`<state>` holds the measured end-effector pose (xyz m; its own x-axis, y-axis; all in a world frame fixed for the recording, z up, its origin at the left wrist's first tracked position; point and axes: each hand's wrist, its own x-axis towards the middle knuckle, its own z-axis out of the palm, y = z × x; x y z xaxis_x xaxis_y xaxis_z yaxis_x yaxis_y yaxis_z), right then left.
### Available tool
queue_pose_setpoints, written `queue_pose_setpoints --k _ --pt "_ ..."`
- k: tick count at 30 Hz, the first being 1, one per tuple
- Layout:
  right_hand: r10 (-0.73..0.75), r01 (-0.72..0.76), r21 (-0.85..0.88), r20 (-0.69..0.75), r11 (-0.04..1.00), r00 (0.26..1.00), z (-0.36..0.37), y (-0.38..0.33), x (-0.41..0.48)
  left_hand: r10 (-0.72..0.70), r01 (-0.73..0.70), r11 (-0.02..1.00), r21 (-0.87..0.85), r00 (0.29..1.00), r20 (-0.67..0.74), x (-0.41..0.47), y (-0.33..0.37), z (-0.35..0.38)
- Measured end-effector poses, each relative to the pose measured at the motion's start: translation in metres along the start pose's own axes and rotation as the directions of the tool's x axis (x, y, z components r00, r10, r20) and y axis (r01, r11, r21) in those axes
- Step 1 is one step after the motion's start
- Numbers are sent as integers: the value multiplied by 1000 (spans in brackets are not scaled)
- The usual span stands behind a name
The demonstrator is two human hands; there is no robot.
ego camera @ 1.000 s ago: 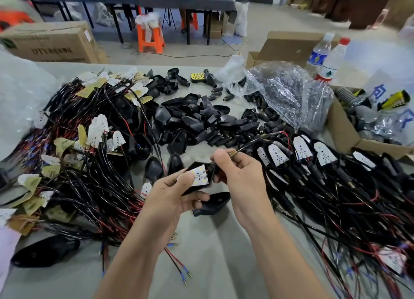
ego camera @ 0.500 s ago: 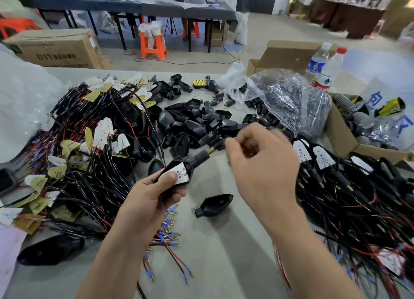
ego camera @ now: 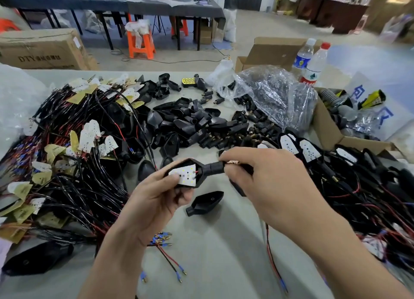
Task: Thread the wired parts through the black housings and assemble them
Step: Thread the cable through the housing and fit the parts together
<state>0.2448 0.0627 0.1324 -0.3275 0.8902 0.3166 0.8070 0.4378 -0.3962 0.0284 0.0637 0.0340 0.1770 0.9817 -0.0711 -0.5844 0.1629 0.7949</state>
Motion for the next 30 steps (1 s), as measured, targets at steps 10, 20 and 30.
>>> queue_pose_setpoints --k 10,20,30 --pt "439 -442 -35 -71 896 896 -32 61 -43 -226 226 972 71 974 -2 66 -46 80" --pt "628 -661 -218 -206 718 750 7 136 -49 0 125 912 390 952 -306 143 -87 126" --pt "439 -511 -195 -320 837 840 55 128 -45 193 70 807 587 907 -373 135 -100 100"
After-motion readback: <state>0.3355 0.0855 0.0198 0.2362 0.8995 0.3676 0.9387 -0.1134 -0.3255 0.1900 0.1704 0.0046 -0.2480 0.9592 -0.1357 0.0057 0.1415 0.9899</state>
